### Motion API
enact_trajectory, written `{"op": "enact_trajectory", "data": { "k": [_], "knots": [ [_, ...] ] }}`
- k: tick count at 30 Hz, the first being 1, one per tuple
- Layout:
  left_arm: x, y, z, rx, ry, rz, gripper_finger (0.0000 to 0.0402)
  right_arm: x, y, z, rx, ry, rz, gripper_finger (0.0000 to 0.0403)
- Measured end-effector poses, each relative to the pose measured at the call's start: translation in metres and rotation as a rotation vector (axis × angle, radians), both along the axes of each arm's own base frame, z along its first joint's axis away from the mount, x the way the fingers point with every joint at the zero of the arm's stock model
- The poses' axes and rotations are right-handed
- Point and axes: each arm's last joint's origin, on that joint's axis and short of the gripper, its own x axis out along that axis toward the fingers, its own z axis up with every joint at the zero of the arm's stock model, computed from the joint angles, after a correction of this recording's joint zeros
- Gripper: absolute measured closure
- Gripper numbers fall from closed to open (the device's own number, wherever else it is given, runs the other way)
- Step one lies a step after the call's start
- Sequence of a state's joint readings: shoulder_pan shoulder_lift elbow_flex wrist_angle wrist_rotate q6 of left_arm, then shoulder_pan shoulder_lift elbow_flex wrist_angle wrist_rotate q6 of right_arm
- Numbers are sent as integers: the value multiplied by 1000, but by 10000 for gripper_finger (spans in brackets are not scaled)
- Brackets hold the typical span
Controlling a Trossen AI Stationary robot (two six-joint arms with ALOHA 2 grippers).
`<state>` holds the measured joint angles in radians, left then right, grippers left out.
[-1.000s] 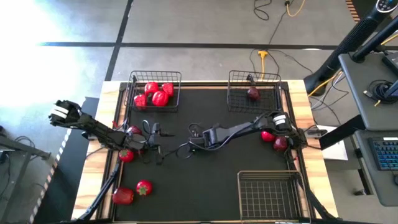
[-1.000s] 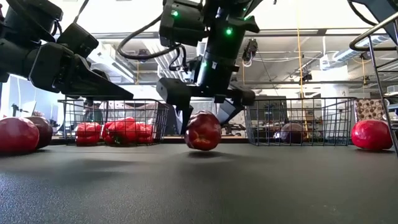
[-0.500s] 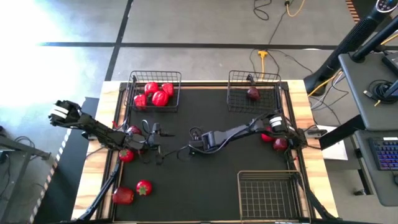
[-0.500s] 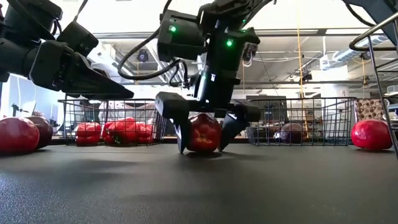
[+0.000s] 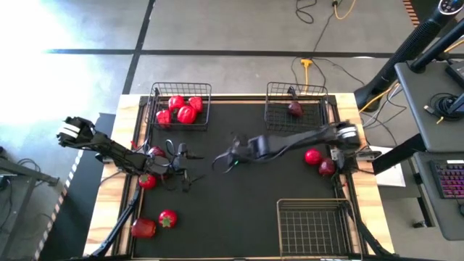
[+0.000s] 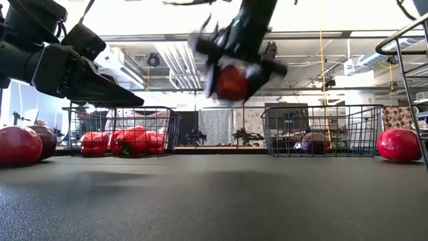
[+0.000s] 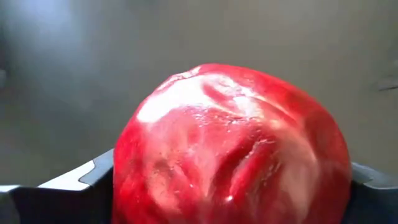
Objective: Sort produce into baskets
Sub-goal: Put the apple into the right black wire basket
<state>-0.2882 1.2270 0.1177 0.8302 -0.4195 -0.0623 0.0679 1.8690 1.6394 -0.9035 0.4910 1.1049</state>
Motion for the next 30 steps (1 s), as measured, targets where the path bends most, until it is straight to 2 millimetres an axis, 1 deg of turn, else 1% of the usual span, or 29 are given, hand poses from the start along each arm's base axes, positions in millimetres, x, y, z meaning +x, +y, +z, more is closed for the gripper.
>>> {"op": "enact_trajectory", "data": {
  "k": [3,5,8,10,13,17,19,21,23,25,30],
  "knots": [
    [0,0,0,-2,0,1,65,-36,-26,36,-37,49,-144,66],
    [0,0,0,-3,-3,0,65,-62,-47,54,-55,107,-253,66],
    [0,0,0,-5,-4,1,65,-98,-80,65,-53,196,-411,66],
    [0,0,0,-5,-5,1,65,-114,-103,66,-37,213,-493,66],
    [0,0,1,-4,-10,0,65,-125,-136,55,16,205,-547,67],
    [0,0,1,3,-14,-2,65,-125,-181,27,94,182,-509,67],
    [0,0,1,8,-14,-4,65,-130,-204,16,137,175,-530,62],
    [0,0,1,10,-13,-4,65,-137,-222,5,167,204,-570,52],
    [0,0,1,11,-13,-4,65,-144,-236,-5,188,238,-603,44],
    [0,0,1,11,-13,-4,65,-148,-245,-13,221,255,-612,40],
    [0,0,1,5,-13,-5,65,-151,-257,-29,291,276,-622,36]
  ]
}}
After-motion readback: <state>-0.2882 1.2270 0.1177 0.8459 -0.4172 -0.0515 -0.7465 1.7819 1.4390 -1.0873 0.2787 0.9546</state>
